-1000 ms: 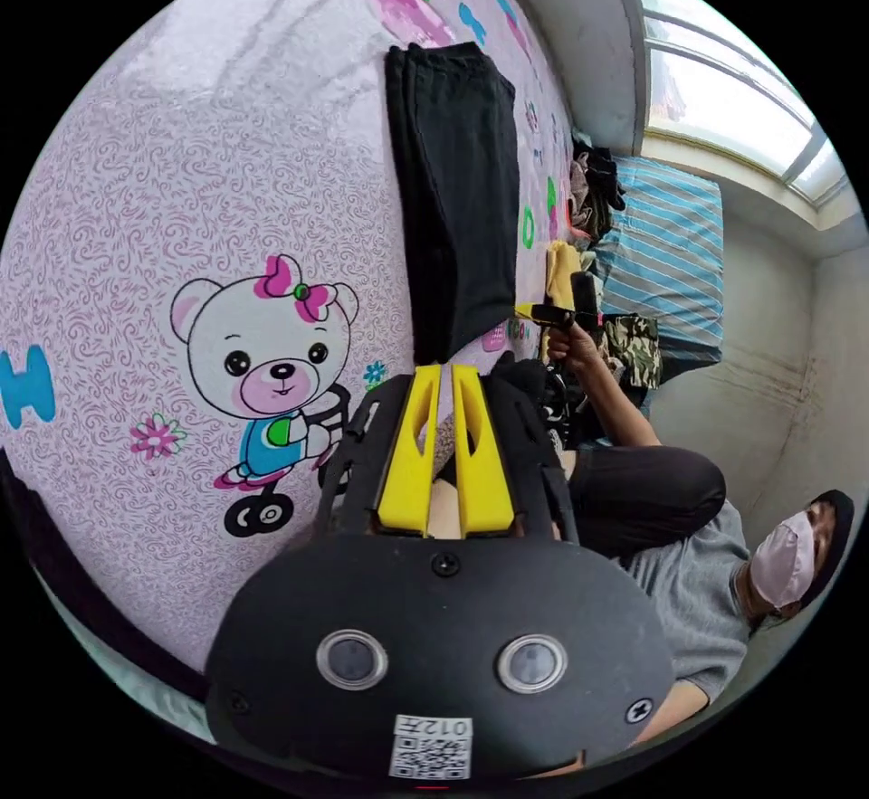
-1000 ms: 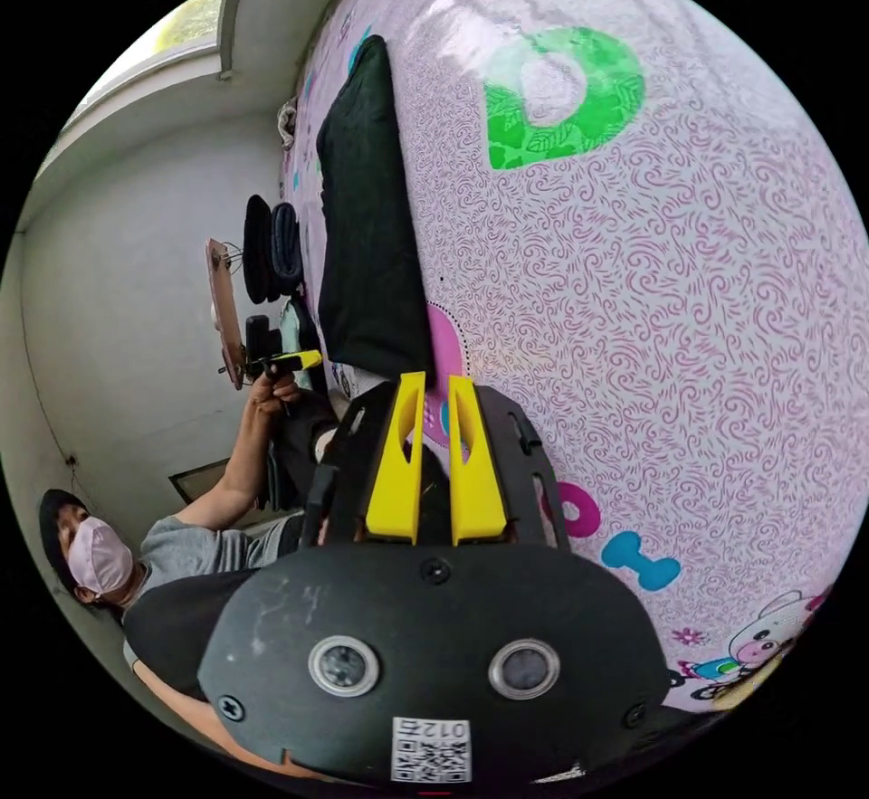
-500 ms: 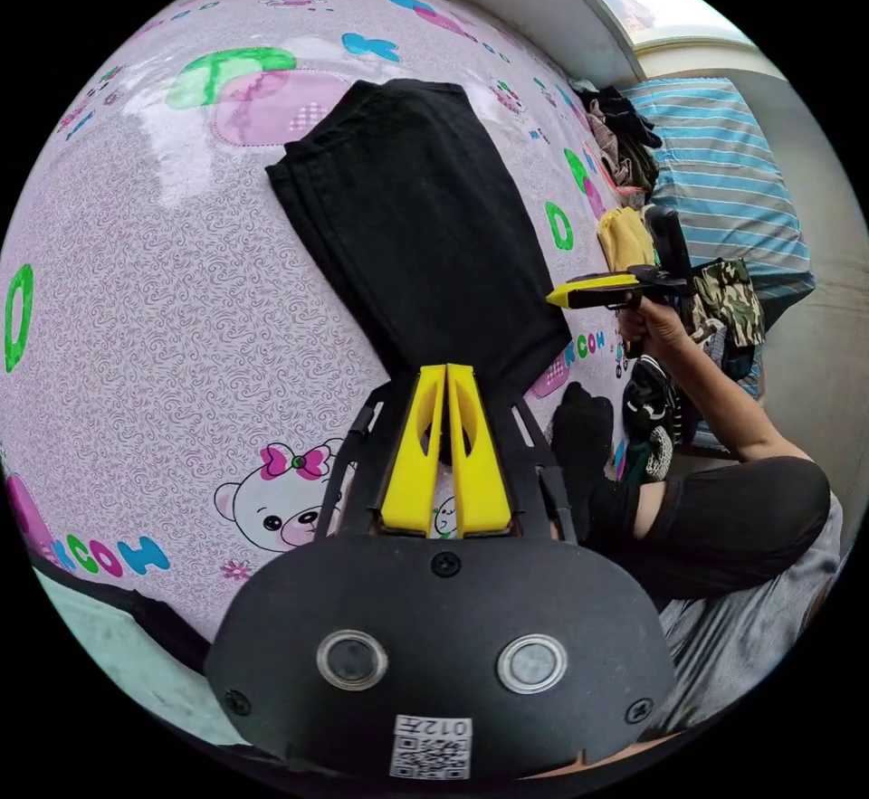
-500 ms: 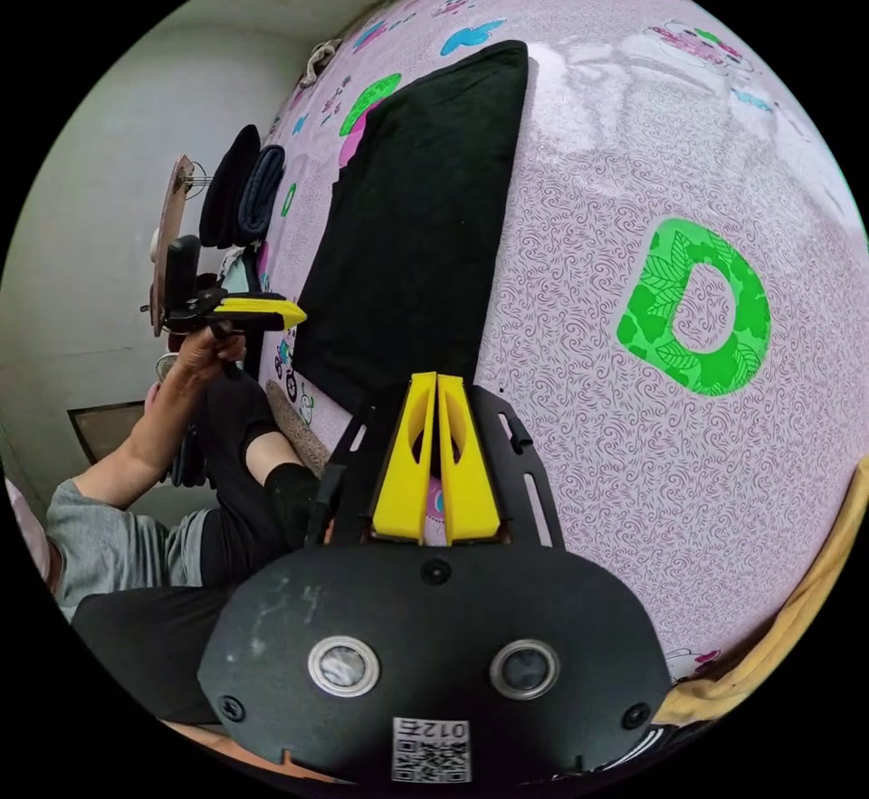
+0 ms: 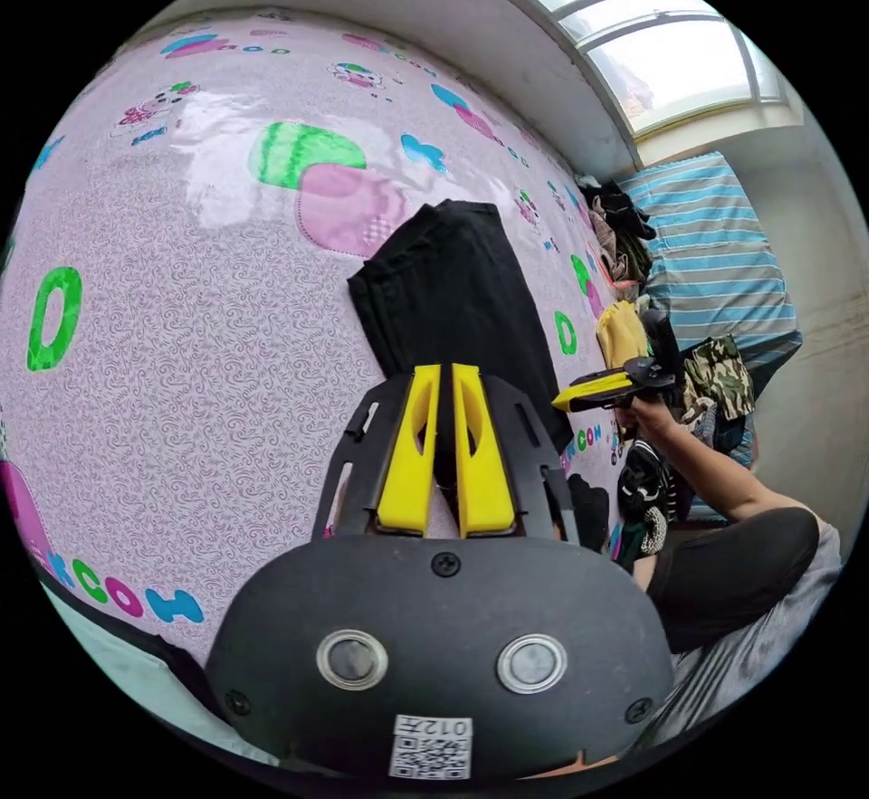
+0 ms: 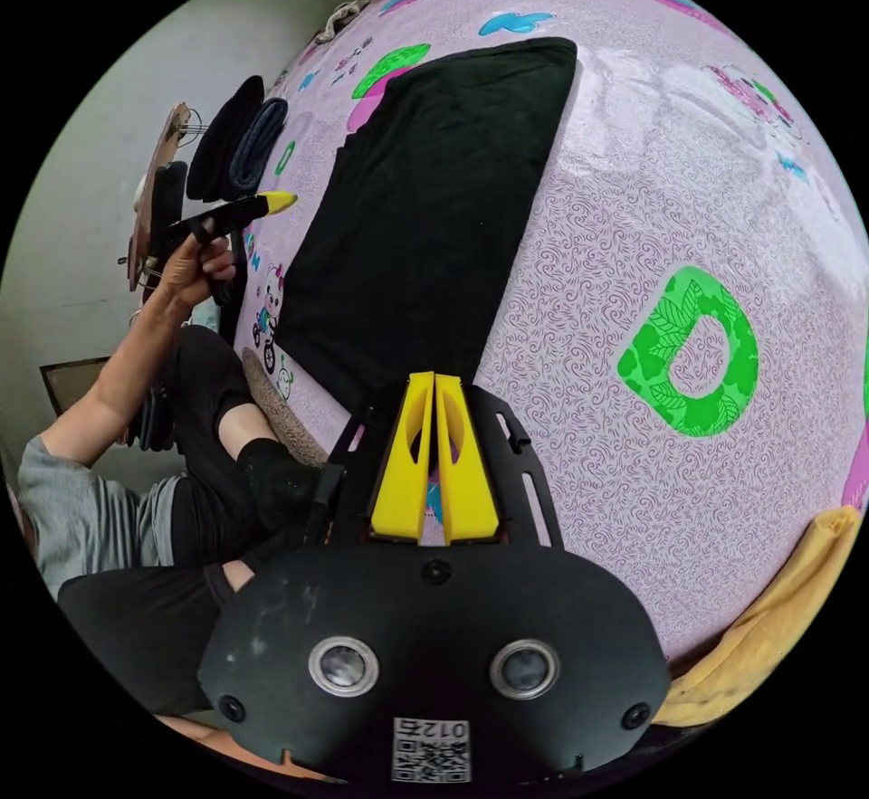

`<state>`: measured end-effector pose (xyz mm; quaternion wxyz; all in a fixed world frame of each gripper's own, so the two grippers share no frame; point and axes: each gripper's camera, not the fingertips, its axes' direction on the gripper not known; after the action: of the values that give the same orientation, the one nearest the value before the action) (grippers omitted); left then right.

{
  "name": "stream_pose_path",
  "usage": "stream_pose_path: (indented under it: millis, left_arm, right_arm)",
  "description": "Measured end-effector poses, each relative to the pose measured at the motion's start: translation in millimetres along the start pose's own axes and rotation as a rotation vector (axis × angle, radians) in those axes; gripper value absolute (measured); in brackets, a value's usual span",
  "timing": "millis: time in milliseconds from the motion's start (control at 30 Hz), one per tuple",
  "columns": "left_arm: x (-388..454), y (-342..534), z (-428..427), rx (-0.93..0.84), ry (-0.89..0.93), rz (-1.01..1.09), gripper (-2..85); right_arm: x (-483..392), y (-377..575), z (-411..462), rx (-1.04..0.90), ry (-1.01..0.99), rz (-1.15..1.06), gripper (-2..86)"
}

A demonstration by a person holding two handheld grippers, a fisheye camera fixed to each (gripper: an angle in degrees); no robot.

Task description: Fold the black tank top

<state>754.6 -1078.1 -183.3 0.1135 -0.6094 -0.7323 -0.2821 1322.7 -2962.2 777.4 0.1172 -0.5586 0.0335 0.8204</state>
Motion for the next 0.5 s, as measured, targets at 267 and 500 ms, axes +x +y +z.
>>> stream_pose_path:
  millis: [267,500]
  left_arm:
    - [13,-55,14,0.026,-0.287,0.11,6.8]
    - [24,-69,29,-0.019,-0.316,0.175,6.3]
  right_arm:
    - [-17,-13,2,-0.027,0.08,-0.09,-0.9]
    - [-19,-22,-2,-0.026,0.046,-0.087,-0.9]
